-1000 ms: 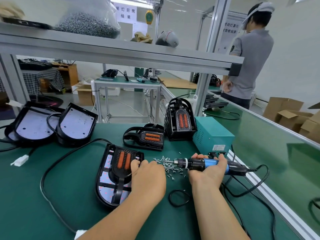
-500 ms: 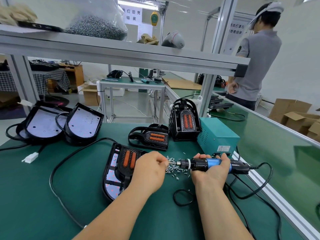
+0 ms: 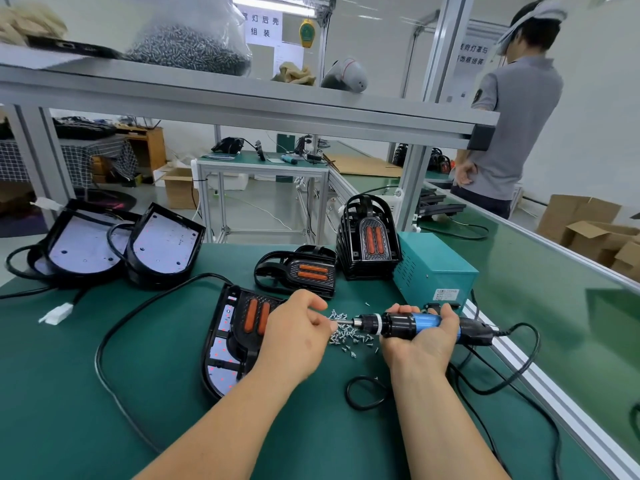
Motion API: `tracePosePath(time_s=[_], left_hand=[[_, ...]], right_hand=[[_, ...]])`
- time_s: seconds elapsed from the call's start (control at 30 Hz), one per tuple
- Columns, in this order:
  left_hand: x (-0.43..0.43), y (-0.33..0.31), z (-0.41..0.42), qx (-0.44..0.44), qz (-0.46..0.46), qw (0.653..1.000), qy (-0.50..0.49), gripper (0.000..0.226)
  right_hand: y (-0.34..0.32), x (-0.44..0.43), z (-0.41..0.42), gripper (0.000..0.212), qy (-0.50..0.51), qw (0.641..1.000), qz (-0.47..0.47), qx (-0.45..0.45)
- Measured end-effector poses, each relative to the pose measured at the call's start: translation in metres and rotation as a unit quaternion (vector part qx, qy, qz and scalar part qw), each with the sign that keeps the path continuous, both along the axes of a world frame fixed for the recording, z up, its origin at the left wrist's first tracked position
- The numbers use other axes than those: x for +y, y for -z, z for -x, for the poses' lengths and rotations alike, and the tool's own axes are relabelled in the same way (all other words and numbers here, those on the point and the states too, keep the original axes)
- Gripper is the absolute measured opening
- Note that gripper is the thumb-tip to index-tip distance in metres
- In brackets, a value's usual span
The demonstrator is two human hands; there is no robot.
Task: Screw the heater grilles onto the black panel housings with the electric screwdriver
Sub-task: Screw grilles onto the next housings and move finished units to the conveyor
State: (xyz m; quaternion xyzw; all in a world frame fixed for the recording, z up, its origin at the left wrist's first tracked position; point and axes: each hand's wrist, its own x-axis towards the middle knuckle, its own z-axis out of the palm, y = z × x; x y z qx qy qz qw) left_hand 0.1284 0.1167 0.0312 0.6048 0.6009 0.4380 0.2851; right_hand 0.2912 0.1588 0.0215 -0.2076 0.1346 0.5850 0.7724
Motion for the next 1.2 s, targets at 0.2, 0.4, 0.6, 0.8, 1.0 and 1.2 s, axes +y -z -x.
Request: tracePosePath(time_s=[0.2,0.4,0.6,0.8,1.0,1.2], left_hand=[[0.000,0.006,0.001,-0.033,-0.005,0.999,-0.003,0.026],[-0.002,0.008,0.002,-0.022,-0.041,0.999,-0.004,0.036],[-0.004,0.005,0.004,0.008,-0.070,0.997,0.012,0.038],[-0.004,0.008,0.004,-0.023,-0.075,0.997,0.020,0.038],[-0.003,0.012,0.002,-0.033,-0.085,0.996,0.018,0.038],[0.000,0.015,0.004,-0.047,-0.088,0.995,0.014,0.035]], right_hand=[[-0.001,0.001,-0.001,0.026,0.004,1.000,0.002,-0.006],[-0.001,0.001,-0.001,0.026,0.000,1.000,0.000,0.002],[-0.002,0.000,-0.001,0.026,-0.004,1.000,-0.004,0.003],[-0.003,0.001,-0.002,0.026,0.000,1.000,-0.014,0.004],[-0.002,0.000,-0.001,0.027,-0.004,1.000,-0.017,-0.010],[-0.003,0.000,-0.007,0.025,0.010,1.000,-0.021,-0.012]])
